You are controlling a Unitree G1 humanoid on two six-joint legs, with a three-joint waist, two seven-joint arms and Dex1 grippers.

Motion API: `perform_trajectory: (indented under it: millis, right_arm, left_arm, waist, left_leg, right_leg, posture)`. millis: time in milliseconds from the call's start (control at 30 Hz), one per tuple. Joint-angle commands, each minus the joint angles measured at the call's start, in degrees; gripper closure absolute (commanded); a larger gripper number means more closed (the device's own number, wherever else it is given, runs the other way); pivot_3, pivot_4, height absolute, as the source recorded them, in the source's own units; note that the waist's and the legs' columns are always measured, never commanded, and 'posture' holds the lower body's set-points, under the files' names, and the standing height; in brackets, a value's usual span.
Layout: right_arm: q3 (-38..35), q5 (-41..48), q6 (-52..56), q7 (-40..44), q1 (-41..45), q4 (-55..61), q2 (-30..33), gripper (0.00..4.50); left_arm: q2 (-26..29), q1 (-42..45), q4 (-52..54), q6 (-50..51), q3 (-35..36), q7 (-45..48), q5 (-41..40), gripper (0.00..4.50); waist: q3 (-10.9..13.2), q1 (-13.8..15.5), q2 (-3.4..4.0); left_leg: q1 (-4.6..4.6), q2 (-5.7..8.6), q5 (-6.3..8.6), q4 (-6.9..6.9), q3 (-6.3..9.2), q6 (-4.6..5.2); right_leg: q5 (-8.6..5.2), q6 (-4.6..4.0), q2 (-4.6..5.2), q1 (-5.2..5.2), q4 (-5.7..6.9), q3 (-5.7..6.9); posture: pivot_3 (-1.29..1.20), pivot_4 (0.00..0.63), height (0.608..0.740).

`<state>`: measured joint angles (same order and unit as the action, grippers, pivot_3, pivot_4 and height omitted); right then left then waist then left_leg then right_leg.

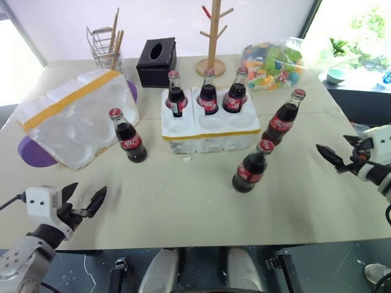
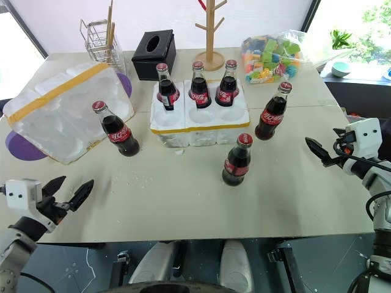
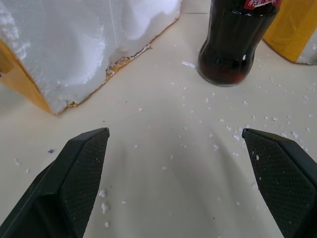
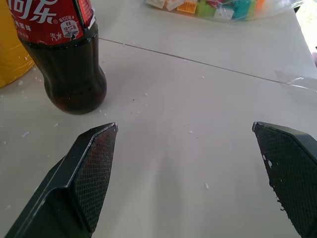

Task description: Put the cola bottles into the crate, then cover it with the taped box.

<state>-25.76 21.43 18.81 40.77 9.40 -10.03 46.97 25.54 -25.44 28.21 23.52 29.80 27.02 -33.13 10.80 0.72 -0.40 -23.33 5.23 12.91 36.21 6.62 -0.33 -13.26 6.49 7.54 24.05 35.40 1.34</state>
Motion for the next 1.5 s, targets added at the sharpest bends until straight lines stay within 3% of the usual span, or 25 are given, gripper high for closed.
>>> perform_trajectory:
  millis: [33,500,667,833,1000,1333,1500]
  right_arm:
    - [-1.7,0.5,-0.2,-0.3,0.0,1.9,0.7,0.0]
    - [-1.9,1.1,1.0,0.6,0.0,1.0,1.5,0.0]
    - [-3.3,3.3,4.5,7.6,-1.4,3.9,7.0,0.0]
    - [-9.8,15.5,17.4,18.5,1.4,11.3,17.4,0.0]
    - [-12.7,27.6,29.7,27.2,3.4,19.5,25.3,0.0]
    - [-13.7,48.1,42.7,22.6,14.5,28.6,27.2,0.0]
    - [-13.1,52.2,44.1,20.2,16.0,30.7,26.9,0.0]
  left_arm:
    - [0.6,-0.4,1.9,-0.5,-0.7,0.2,1.1,0.02]
    - [1.2,2.1,-0.5,0.7,2.2,-0.1,-2.1,0.02]
    - [4.9,5.6,0.1,0.8,1.7,3.0,-2.4,0.02]
    - [10.8,14.9,-1.8,3.8,-1.2,5.4,-4.2,0.02]
    - [13.1,25.7,-8.7,4.0,-6.4,7.8,-2.5,0.02]
    - [10.9,38.7,-20.5,0.0,-15.7,11.4,3.5,0.02]
    - [9.5,41.0,-23.9,-1.9,-18.1,12.8,5.6,0.02]
  waist:
    - [0.0,0.0,0.0]
    - [0.0,0.0,0.0]
    - [0.0,0.2,0.02]
    - [0.1,0.1,0.16]
    - [0.0,-0.1,0.12]
    - [0.1,0.2,0.03]
    - [0.1,0.1,0.0]
  left_leg:
    - [0.0,0.0,0.0,0.0,0.0,0.0]
    - [0.0,0.0,0.0,0.0,0.0,0.0]
    - [-0.01,0.0,0.0,0.02,0.0,0.0]
    - [-0.03,-0.01,0.0,0.02,-0.04,0.01]
    - [-0.01,-0.19,0.0,-0.06,-0.04,0.01]
    - [-0.16,-0.12,0.02,-0.03,-0.11,0.02]
    - [-0.23,-0.06,0.03,-0.06,-0.14,0.04]
  right_leg:
    - [0.0,0.0,0.0,0.0,0.0,0.0]
    - [0.01,-0.01,-0.01,0.0,0.0,0.0]
    - [0.01,-0.01,0.0,0.0,0.02,0.02]
    - [0.01,-0.01,0.02,0.03,0.04,0.02]
    - [0.01,-0.02,-0.15,0.04,-0.01,0.08]
    - [0.05,0.0,-0.02,0.17,-0.08,0.04]
    - [0.1,0.09,0.04,0.24,-0.17,0.04]
  posture:
    - [0.0,0.15,0.74]
    - [0.0,0.15,0.74]
    - [0.0,0.15,0.74]
    - [0.0,0.15,0.74]
    - [0.0,0.15,0.74]
    - [0.0,0.15,0.74]
    - [0.0,0.15,0.74]
